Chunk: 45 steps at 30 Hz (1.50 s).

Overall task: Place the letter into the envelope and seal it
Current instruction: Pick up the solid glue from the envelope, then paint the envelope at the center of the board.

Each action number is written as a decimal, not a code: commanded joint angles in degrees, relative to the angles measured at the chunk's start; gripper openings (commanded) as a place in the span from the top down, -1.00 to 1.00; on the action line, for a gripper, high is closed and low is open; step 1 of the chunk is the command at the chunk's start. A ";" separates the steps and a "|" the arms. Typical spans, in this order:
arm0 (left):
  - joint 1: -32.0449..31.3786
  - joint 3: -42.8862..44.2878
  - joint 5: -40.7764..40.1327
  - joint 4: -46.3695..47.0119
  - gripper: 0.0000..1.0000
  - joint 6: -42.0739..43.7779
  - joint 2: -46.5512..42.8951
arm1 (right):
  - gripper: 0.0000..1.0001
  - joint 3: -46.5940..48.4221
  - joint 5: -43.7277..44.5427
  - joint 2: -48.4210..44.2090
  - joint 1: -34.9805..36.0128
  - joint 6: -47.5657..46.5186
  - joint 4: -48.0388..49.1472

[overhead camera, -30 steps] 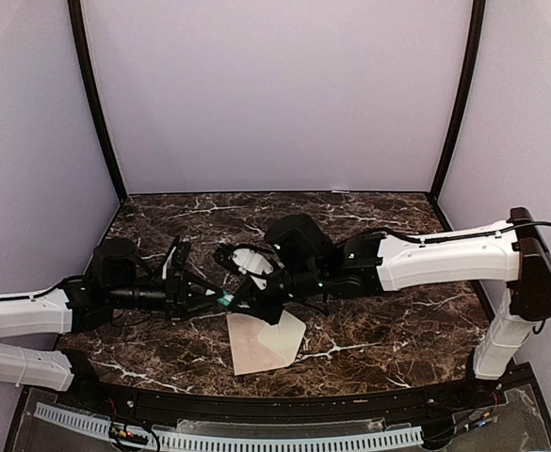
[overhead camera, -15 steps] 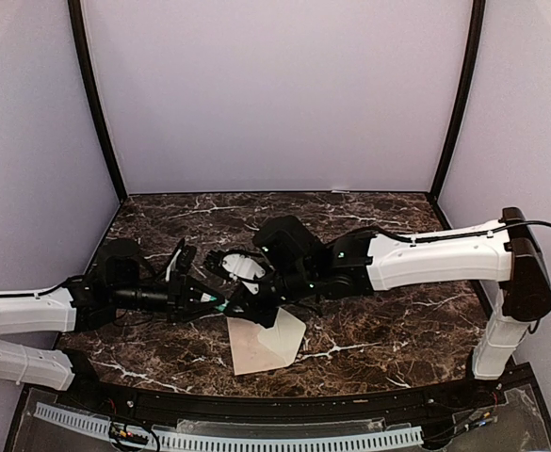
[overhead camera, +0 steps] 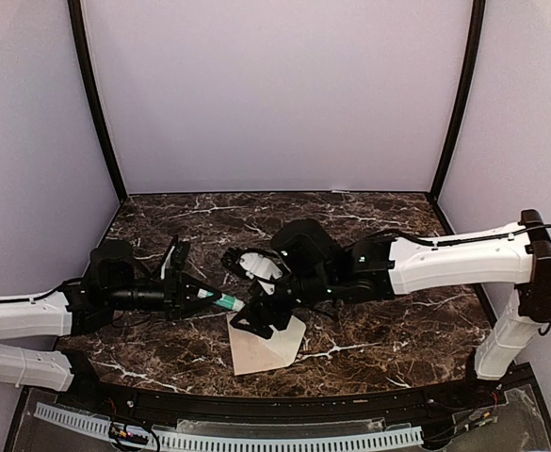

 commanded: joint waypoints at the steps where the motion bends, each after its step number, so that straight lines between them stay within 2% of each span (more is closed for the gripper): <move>1: 0.17 -1.27 -9.15 -0.70 0.99 3.87 -5.06 | -0.68 -7.77 5.67 -9.72 -1.01 11.14 4.42; 7: 0.05 -2.13 -15.47 -4.43 1.00 7.82 -5.60 | -0.62 -24.14 3.94 -17.09 -10.62 28.74 13.05; 12: -1.11 -1.69 -17.56 -7.35 1.00 10.32 -2.50 | -0.52 -29.88 -0.03 -15.35 -16.13 35.83 18.20; 18: -3.14 1.68 -20.28 -11.74 1.00 13.75 1.95 | -0.35 -30.56 -2.20 -8.61 -18.87 38.71 22.09; 26: -3.92 1.42 -19.67 -9.97 1.00 14.05 5.62 | -0.14 -31.19 -7.42 -2.00 -19.79 41.37 27.24; 45: -3.92 0.65 -17.90 -6.61 1.00 13.42 8.90 | 0.38 -34.22 -14.68 2.85 -18.52 45.65 33.50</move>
